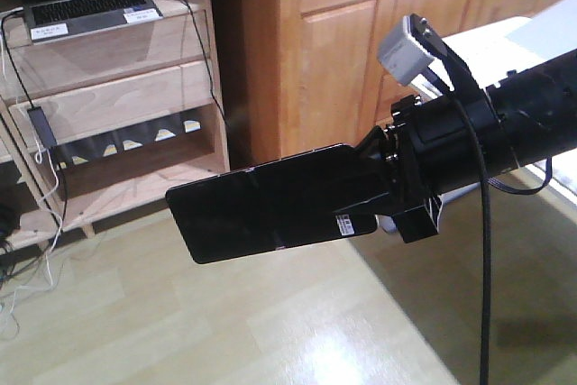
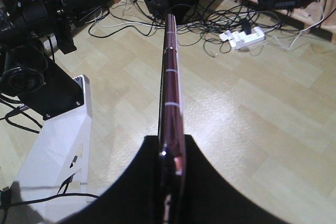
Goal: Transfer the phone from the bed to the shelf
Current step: 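Keep holding the phone while driving toward the wooden shelf, then approach the shelf above the laptop holding the phone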
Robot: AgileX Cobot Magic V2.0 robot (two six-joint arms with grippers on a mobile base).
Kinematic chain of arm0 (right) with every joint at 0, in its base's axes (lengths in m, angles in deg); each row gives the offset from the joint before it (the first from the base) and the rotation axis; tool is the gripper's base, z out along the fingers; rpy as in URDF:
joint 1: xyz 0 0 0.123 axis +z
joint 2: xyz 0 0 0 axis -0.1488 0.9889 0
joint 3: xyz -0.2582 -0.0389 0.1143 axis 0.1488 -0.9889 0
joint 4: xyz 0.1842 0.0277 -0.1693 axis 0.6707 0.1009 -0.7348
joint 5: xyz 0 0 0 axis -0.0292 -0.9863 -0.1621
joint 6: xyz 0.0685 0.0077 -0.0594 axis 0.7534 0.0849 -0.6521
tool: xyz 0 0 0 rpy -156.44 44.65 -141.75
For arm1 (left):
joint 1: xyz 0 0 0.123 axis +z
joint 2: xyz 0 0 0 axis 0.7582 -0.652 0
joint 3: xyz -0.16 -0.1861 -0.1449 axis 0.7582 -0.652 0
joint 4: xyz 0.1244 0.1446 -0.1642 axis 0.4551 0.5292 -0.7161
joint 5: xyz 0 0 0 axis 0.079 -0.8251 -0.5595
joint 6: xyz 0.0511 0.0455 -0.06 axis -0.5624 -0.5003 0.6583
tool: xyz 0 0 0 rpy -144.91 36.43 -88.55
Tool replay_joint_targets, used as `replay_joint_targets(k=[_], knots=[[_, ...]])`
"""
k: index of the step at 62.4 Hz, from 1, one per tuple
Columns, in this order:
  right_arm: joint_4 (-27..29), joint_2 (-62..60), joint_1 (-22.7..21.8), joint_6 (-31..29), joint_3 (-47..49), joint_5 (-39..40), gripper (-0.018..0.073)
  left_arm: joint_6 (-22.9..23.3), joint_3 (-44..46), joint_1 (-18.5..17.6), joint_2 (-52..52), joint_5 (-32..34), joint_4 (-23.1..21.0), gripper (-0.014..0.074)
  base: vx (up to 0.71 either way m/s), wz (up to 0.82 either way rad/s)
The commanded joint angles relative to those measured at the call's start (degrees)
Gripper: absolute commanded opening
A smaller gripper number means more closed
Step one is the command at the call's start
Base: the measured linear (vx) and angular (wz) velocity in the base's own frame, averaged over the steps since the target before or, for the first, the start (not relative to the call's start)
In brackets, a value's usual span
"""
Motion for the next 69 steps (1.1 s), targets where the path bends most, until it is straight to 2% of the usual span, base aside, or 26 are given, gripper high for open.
replay_joint_targets(k=[1, 69], knots=[[4.9, -2.0, -0.1, -0.3, 1.6, -3.6, -0.0002, 0.3, 1.2, -0.2, 0.8, 4.1, -0.5, 0.0001, 0.43, 0.14], [4.9, -2.0, -0.1, -0.3, 1.6, -3.6, -0.0002, 0.3, 1.2, -0.2, 0.8, 4.1, -0.5, 0.0001, 0.41, 0.24]])
